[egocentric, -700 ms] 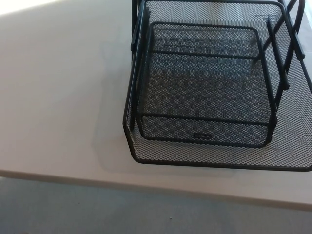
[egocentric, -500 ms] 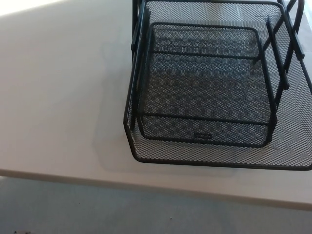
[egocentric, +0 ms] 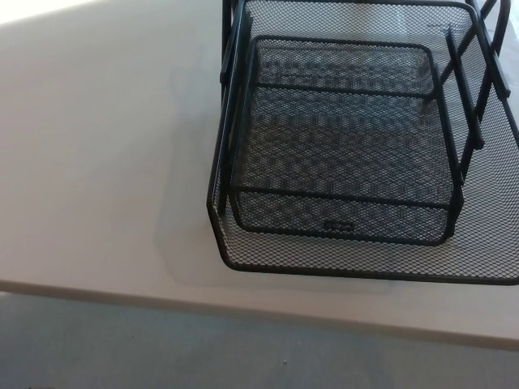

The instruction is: A balck drawer is kept on the middle of the table and the robot uses its right hand to push it back away from the robot

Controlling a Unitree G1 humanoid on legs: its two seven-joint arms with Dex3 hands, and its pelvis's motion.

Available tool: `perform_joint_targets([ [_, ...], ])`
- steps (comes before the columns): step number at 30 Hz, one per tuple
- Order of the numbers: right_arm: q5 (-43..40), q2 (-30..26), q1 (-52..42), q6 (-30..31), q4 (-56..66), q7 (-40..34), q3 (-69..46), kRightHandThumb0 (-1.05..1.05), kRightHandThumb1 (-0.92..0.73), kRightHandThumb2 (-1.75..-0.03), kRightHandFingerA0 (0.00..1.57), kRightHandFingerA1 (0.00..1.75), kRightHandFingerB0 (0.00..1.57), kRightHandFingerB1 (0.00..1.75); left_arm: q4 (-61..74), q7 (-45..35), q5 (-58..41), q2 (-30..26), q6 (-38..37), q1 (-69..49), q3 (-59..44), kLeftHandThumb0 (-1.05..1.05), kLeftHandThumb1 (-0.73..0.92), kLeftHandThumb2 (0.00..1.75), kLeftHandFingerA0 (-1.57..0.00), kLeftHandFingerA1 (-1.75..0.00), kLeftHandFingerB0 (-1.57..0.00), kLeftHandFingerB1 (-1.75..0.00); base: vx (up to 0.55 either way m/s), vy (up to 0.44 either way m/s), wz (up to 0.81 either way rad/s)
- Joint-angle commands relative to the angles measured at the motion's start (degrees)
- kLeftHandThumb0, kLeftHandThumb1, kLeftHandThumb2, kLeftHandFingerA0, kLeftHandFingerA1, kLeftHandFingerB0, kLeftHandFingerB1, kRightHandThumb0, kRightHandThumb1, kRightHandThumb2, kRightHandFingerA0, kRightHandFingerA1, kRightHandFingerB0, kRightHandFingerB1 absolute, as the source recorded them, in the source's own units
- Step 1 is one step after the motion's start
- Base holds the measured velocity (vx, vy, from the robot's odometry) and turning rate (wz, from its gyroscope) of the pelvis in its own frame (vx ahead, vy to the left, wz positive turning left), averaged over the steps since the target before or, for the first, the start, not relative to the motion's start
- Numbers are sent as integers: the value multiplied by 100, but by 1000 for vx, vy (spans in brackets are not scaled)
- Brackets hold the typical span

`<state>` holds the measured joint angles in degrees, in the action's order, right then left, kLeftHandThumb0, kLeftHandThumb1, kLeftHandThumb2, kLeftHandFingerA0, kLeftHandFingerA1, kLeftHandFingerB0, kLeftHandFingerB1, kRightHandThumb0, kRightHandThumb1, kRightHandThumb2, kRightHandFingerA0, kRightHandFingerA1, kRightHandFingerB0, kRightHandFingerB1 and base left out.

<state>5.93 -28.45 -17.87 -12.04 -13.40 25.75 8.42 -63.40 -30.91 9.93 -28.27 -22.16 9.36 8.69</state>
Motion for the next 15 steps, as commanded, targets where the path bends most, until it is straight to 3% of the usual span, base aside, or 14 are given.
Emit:
perform_joint_targets([
  [1, -703, -713, -869, 269, 1936, 1143, 26, -65, -66, -102, 35, 52, 17, 43, -151, -251, -63, -162, -349, 59, -91, -76, 68, 102, -39, -51, -21, -41, 0, 0, 0],
  [3, -768, -772, -1034, 122, 2307, 1213, 70, -63, -67, -103, 35, 52, 17, 43, -151, -219, -18, -174, -395, 58, -64, -78, 69, 103, -38, -51, -21, -41, 0, 0, 0],
  [4, -710, -847, -1102, 145, 2558, 1248, 100, -65, -67, -104, 35, 52, 18, 43, -150, -219, -12, -170, -390, 61, -62, -77, 78, 68, -40, -35, -33, -32, 0, 0, 0],
  [9, -743, -956, -1385, 56, 3294, 1301, 141, -62, -68, -103, 35, 53, 19, 44, -172, -288, -73, -158, -387, 80, -118, -76, 77, 67, -40, -35, -33, -32, 0, 0, 0],
  [15, -885, -1121, -1397, 471, 4328, 1444, 200, -62, -68, -103, 36, 53, 20, 44, -167, -213, -2, -170, -414, 102, -98, -76, 78, 67, -40, -35, -33, -32, 0, 0, 0],
])
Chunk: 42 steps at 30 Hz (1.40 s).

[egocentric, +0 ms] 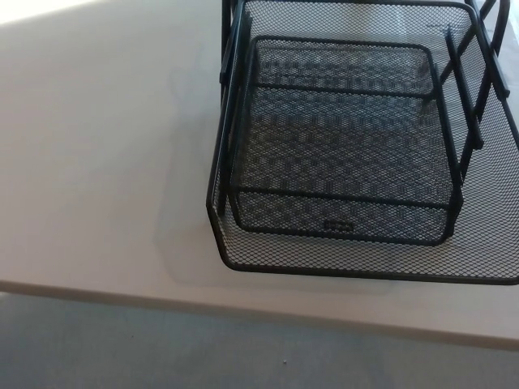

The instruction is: A balck drawer is kept on the middle of the table and the robot uses its right hand to push it back away from the robot

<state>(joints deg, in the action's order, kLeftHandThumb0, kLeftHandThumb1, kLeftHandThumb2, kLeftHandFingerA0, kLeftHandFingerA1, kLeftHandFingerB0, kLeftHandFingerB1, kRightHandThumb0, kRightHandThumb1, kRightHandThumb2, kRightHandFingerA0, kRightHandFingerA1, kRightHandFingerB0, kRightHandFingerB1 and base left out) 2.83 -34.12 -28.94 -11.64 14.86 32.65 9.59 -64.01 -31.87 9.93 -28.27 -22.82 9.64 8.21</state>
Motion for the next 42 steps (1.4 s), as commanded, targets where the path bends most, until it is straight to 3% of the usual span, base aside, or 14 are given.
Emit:
perform_joint_targets([
  [1, -650, -562, -242, 461, 1569, 789, 90, -61, -67, -103, 36, 53, 19, 44, -105, -117, -13, -161, -327, 95, -62, -76, 77, 67, -40, -35, -34, -32, 0, 0, 0],
  [3, -748, -600, -80, 640, 1733, 873, 135, -64, -67, -103, 36, 53, 19, 44, -101, -124, -20, -159, -316, 125, -70, -79, 69, 103, -38, -50, -21, -41, 0, 0, 0],
  [9, -914, -683, 370, 1099, 2034, 1020, 272, -60, -66, -102, 36, 54, 20, 45, -137, -188, -30, -173, -377, 176, -90, -72, 81, 65, -38, -33, -35, -32, 0, 0, 0],
  [10, -991, -774, 642, 1324, 2194, 1195, 370, -60, -66, -102, 35, 54, 18, 45, -192, -157, -1, -163, -356, 211, -80, -78, 69, 103, -37, -50, -20, -41, 0, 0, 0],
  [23, -832, -1051, 1965, 2121, 2766, 1691, 995, -57, -65, -102, 36, 55, 18, 45, -230, -164, 36, -156, -421, 244, -59, -78, 71, 103, -36, -49, -21, -41, 0, 0, 0],
  [24, -820, -1043, 2039, 2202, 2808, 1702, 1038, -57, -65, -102, 36, 55, 18, 45, -232, -160, 45, -158, -422, 247, -52, -74, 80, 68, -38, -34, -32, -32, 0, 0, 0],
  [25, -809, -1010, 2164, 2262, 2828, 1723, 1101, -56, -65, -102, 37, 55, 18, 45, -250, -189, 25, -149, -402, 272, -66, -76, 69, 102, -36, -50, -19, -41, 0, 0, 0],
  [28, -820, -950, 2601, 2599, 2916, 1815, 1280, -56, -65, -102, 36, 55, 17, 45, -291, -131, 23, -112, -363, 345, -81, -78, 70, 103, -38, -50, -20, -41, 0, 0, 0],
  [31, -819, -877, 2733, 2683, 2872, 1791, 1387, -58, -66, -103, 36, 54, 17, 45, -287, -110, 58, -136, -363, 366, -58, -80, 70, 103, -37, -50, -21, -41, 0, 0, 0],
  [32, -801, -838, 2810, 2696, 2811, 1792, 1444, -57, -65, -103, 37, 55, 18, 45, -284, -120, 52, -141, -368, 375, -61, -76, 78, 67, -40, -35, -33, -32, 0, 0, 0],
  [34, -753, -765, 2983, 2728, 2691, 1809, 1545, -65, -81, -66, 41, 38, 30, 33, -274, -149, 24, -139, -368, 386, -82, -77, 69, 102, -38, -50, -21, -41, 0, 0, 0],
  [37, -724, -740, 3213, 2818, 2636, 1850, 1620, -64, -81, -66, 40, 38, 30, 33, -251, -150, 5, -130, -374, 365, -96, -75, 78, 68, -40, -35, -34, -32, 0, 0, 0],
  [39, -731, -751, 3404, 2965, 2684, 1883, 1622, -64, -81, -66, 39, 38, 29, 33, -251, -129, 31, -130, -405, 363, -81, -78, 70, 103, -37, -50, -22, -41, 0, 0, 0],
  [42, -760, -753, 3533, 3059, 2711, 1890, 1622, -65, -81, -67, 40, 38, 29, 33, -241, -101, 35, -124, -373, 363, -83, -76, 78, 68, -39, -35, -33, -32, 0, 0, 0],
])
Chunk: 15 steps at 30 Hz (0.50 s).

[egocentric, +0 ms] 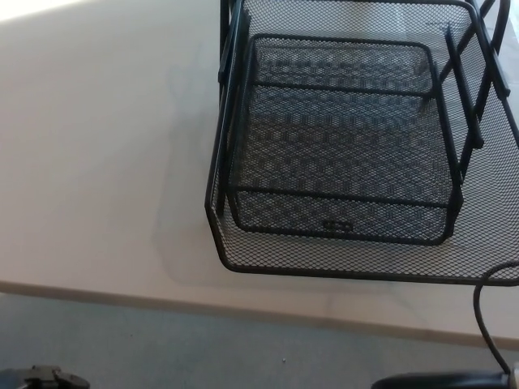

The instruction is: A balck drawer is kept on the middle of the table and the robot uses its right hand to push it back away from the robot

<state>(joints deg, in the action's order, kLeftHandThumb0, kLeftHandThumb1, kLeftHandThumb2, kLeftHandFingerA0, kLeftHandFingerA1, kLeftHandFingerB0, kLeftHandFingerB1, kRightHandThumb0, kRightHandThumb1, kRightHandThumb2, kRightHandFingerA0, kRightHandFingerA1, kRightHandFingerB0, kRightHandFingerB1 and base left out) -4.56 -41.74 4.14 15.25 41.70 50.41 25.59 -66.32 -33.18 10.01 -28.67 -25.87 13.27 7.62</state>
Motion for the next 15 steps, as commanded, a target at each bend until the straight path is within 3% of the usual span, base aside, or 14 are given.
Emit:
perform_joint_targets([
  [1, -27, 22, 298, 377, 24, 127, 22, -64, -82, -66, 40, 38, 29, 33, -12, -13, -8, -80, -56, -1, -48, -75, 78, 67, -39, -35, -33, -32, 0, 0, 0],
  [4, -43, 42, 530, 493, 25, 183, 30, -65, -81, -66, 40, 39, 29, 33, -9, -40, -31, -82, -81, -1, -71, -76, 78, 68, -40, -35, -34, -33, 0, 0, 0],
  [5, -61, 47, 618, 563, 7, 207, 26, -58, -65, -103, 35, 55, 16, 44, -6, -27, -20, -87, -105, -7, -66, -74, 79, 67, -40, -35, -35, -32, 0, 0, 0],
  [8, -94, 89, 973, 763, -107, 268, 14, -56, -65, -102, 35, 55, 17, 45, -6, -13, 7, -100, -151, -13, -52, -75, 79, 68, -40, -35, -34, -32, 0, 0, 0],
  [9, -36, 137, 1094, 677, -254, 252, 6, -61, -81, -66, 42, 39, 30, 34, 3, -8, 15, -101, -157, -24, -46, -75, 69, 103, -39, -51, -21, -42, 0, 0, 0],
  [12, -31, 201, 1296, 605, -486, 265, -22, -60, -81, -66, 42, 39, 31, 34, 2, -38, -31, -81, -140, -32, -80, -76, 68, 103, -39, -51, -22, -42, 0, 0, 0],
  [13, -14, 221, 1392, 578, -573, 285, -15, -61, -82, -66, 42, 39, 30, 34, -17, -66, -40, -79, -119, -11, -86, -76, 77, 67, -40, -35, -34, -32, 0, 0, 0],
  [15, -8, 244, 1508, 558, -690, 307, -8, -62, -81, -66, 42, 39, 30, 34, -17, -71, -28, -83, -114, -1, -79, -75, 78, 67, -41, -35, -34, -32, 0, 0, 0],
])
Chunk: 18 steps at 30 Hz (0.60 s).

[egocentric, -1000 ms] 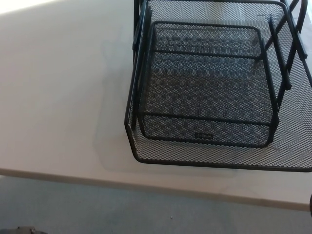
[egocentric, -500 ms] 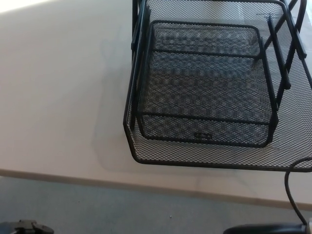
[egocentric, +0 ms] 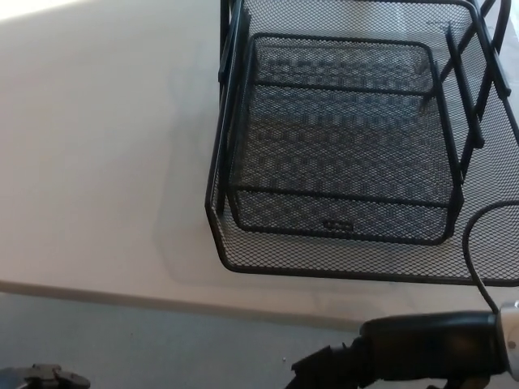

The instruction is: A balck drawer is kept on the middle of the table and the robot uses its right hand to push it back away from the robot

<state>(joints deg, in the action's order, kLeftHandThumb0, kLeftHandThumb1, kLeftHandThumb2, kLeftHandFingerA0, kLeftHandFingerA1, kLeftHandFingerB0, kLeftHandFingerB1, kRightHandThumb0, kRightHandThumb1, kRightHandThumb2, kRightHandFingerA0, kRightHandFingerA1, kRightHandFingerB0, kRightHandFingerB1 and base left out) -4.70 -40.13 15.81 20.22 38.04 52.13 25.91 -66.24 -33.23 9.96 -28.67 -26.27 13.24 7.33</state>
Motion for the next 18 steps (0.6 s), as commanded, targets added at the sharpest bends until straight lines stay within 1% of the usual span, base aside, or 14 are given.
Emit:
perform_joint_targets([
  [1, 9, 101, 427, 52, -416, 151, -39, -62, -81, -66, 42, 39, 30, 34, -15, -57, -3, -89, -79, 5, -36, -75, 78, 67, -41, -35, -34, -32, 0, 0, 0],
  [4, 77, 87, 677, 30, -605, 250, -2, -64, -82, -67, 42, 39, 30, 34, -1, -5, 52, -101, -103, 3, 2, -74, 79, 67, -40, -35, -35, -32, 0, 0, 0],
  [6, 138, 51, 943, 212, -726, 365, 74, -64, -81, -67, 41, 38, 29, 33, 13, -47, 14, -90, -72, -4, -19, -74, 78, 67, -40, -35, -34, -32, 0, 0, 0],
  [7, 170, 66, 1002, 154, -830, 376, 90, -64, -82, -67, 41, 38, 29, 33, 11, -47, 8, -85, -68, 0, -24, -75, 78, 68, -39, -35, -34, -33, 0, 0, 0],
  [8, 233, 90, 1129, 83, -1027, 403, 134, -64, -82, -67, 41, 38, 29, 33, 5, -51, 5, -79, -60, 12, -26, -80, 70, 102, -36, -49, -23, -42, 0, 0, 0],
  [11, 352, 117, 1354, 83, -1279, 457, 248, -65, -82, -67, 41, 38, 30, 33, -2, -55, 27, -87, -65, 27, -7, -80, 70, 103, -36, -49, -23, -42, 0, 0, 0],
  [12, 382, 124, 1394, 81, -1317, 469, 274, -65, -83, -67, 40, 38, 29, 33, 1, -61, 22, -86, -64, 25, -9, -76, 78, 68, -39, -35, -33, -32, 0, 0, 0],
  [16, 456, 179, 1511, 161, -1445, 485, 351, -64, -83, -66, 40, 37, 30, 32, 3, -127, -38, -76, -29, 13, -49, -72, 80, 65, -39, -34, -36, -32, 0, 0, 0],
  [17, 524, 231, 1609, 150, -1593, 490, 407, -59, -68, -105, 34, 54, 16, 44, 6, -81, -6, -79, -36, 11, -29, -75, 70, 102, -37, -50, -22, -42, 0, 0, 0],
  [18, 544, 246, 1637, 144, -1635, 493, 422, -59, -68, -105, 34, 54, 16, 44, 7, -66, 5, -80, -39, 10, -23, -75, 70, 102, -37, -50, -22, -42, 0, 0, 0],
])
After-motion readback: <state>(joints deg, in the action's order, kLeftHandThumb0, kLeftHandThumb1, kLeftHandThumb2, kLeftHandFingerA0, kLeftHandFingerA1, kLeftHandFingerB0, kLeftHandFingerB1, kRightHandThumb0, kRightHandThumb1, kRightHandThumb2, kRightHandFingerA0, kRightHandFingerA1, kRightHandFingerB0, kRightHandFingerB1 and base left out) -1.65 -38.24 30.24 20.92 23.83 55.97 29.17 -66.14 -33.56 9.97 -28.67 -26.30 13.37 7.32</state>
